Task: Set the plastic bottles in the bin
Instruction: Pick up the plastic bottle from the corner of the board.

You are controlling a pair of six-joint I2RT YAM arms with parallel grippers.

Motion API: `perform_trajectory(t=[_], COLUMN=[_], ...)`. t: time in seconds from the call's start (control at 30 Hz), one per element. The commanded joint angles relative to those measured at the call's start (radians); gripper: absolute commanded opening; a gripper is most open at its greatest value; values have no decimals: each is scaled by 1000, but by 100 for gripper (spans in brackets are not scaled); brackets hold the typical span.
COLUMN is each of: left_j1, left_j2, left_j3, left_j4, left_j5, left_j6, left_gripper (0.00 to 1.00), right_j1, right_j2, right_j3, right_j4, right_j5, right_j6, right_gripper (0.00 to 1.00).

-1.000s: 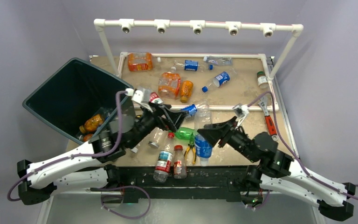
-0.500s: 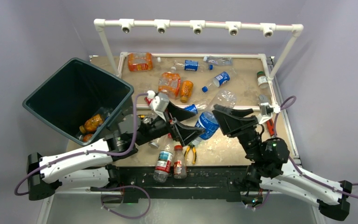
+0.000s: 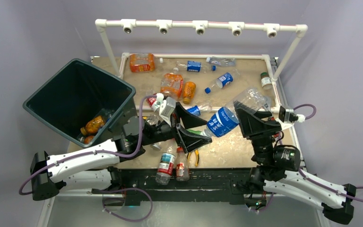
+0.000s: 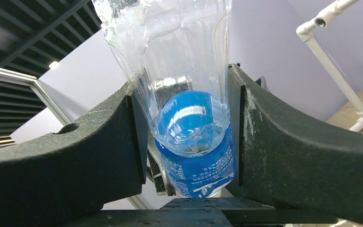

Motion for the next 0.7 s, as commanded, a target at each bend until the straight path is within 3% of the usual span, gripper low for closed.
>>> perform_trajectory(t=[0.0,0.3,0.6,0.63,0.67], left_j1=[-6,-6,-6,-6,-6], left_j2=[16,46,20,17,10], left_j3=[3,16,18,20,25], left_j4=[67,67,62,58,49], left_j5=[45,76,57,50,37], left_j6=[-29,-40,-28,-24,-20], left_gripper=[78,51,7,0,0], right_j1=[4,4,4,4,5], right_j2=[14,23,-5,-10,-23], right_j3=[-11,-16,-15,-7,7], right_j4=[80,96,27,-5,-46], right_j5=[18,14,12,2,-24], right_j6=[7,16,27,22,5], right_gripper=[0,0,0,8,28])
